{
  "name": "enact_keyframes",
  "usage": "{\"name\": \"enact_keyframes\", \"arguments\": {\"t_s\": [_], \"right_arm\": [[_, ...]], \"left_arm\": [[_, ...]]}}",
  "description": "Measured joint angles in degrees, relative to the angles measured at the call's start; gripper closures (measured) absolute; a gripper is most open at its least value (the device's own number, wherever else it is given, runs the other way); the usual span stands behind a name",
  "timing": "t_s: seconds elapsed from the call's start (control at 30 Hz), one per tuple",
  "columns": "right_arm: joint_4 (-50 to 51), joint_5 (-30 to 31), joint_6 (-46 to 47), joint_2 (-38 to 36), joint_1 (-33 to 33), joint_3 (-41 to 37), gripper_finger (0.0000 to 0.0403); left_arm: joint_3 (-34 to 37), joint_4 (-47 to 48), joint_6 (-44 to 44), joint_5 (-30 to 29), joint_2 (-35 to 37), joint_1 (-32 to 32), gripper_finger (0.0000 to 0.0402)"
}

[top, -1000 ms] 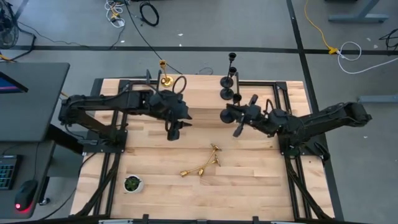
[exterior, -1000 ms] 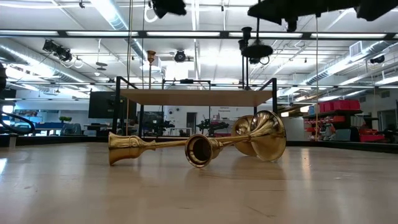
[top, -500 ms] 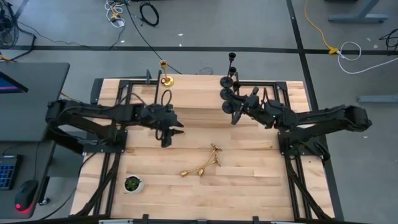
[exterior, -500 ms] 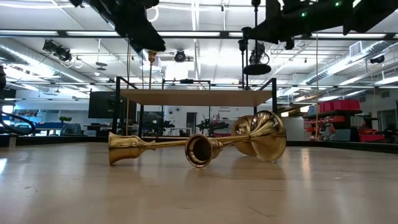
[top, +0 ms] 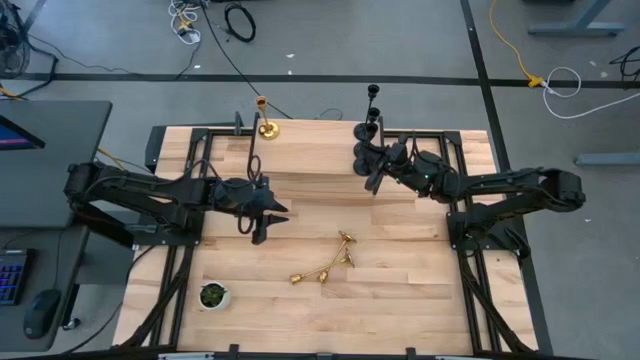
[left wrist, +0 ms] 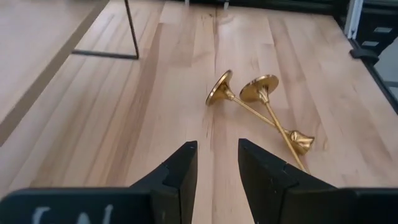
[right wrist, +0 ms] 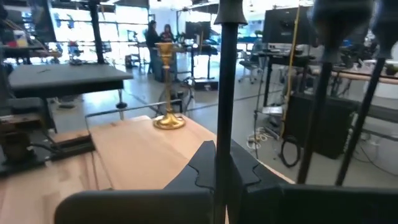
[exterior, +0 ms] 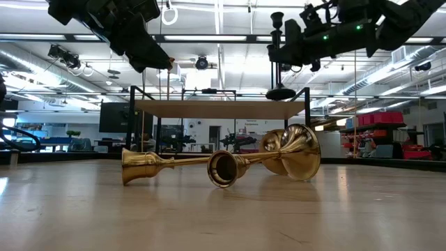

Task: Pick & Place candle stick holders
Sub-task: Put the black candle holder on the shelf aligned with the other black candle holders

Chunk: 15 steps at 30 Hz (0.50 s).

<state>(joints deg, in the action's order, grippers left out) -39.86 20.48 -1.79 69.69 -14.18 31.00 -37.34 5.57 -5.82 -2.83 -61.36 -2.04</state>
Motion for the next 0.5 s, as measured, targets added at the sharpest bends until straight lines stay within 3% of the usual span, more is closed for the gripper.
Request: {"name": "enact_keyframes", "arguments": {"t_s": [0.5], "right_arm": [[-0.07, -1.67, 1.9, 1.66, -2.09, 0.13, 0.0401]], "left_arm": [[-0.02, -1.1, 0.0, -0.13, 0.0, -0.85, 0.0284]]}}
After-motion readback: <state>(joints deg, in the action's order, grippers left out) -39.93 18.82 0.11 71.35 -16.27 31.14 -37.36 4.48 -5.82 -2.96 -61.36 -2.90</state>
